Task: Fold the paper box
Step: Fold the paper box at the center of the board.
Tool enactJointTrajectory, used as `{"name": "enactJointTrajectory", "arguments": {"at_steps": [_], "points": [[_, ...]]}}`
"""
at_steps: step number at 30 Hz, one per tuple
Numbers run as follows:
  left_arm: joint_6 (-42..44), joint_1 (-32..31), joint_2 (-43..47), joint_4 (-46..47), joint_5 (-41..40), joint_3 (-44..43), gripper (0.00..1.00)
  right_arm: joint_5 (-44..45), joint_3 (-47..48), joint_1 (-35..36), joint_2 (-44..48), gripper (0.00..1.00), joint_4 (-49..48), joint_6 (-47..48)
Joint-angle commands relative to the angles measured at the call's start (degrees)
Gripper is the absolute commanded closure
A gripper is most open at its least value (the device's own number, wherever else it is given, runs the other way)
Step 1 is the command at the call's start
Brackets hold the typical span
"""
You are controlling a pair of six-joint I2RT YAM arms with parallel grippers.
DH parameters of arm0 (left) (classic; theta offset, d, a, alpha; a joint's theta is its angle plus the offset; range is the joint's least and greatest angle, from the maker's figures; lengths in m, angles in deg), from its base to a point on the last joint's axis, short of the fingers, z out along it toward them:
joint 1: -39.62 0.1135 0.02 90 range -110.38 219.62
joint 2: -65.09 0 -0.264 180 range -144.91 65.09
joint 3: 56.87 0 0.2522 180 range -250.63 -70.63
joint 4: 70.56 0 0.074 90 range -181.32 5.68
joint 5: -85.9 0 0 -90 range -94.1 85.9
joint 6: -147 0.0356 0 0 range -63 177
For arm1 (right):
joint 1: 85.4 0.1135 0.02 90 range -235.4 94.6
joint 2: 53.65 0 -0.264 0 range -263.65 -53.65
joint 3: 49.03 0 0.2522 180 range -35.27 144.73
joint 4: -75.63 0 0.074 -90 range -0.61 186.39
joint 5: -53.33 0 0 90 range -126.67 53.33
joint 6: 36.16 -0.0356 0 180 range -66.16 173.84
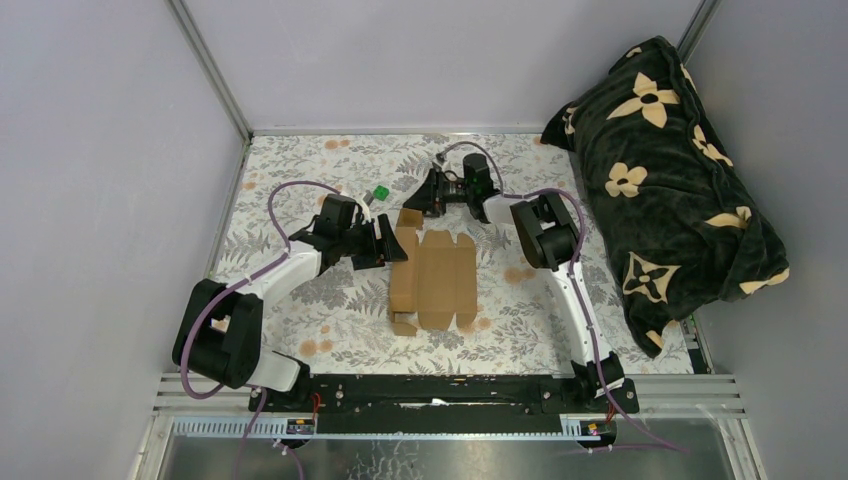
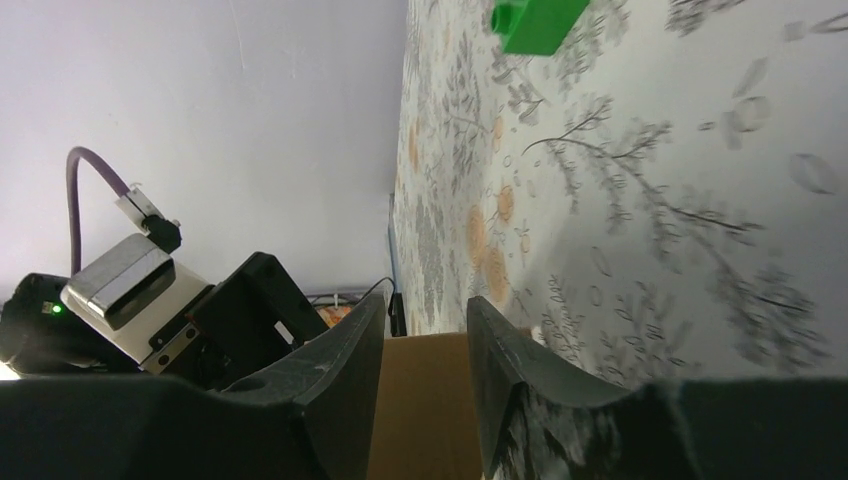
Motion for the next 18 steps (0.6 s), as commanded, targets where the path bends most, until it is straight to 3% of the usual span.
{"name": "enactJointTrajectory", "arguments": {"at_steps": [1, 18], "points": [[1.14, 0.45, 0.11, -0.26, 0.80, -1.15, 0.24, -4.32, 3.48, 2.44, -0.64, 0.57, -2.85, -1.76], [0.85, 1.14, 0.46, 0.64, 1.94, -0.69, 0.24, -8.02, -5.52, 2.89, 4.15, 0.59, -11.30, -5.19]]}}
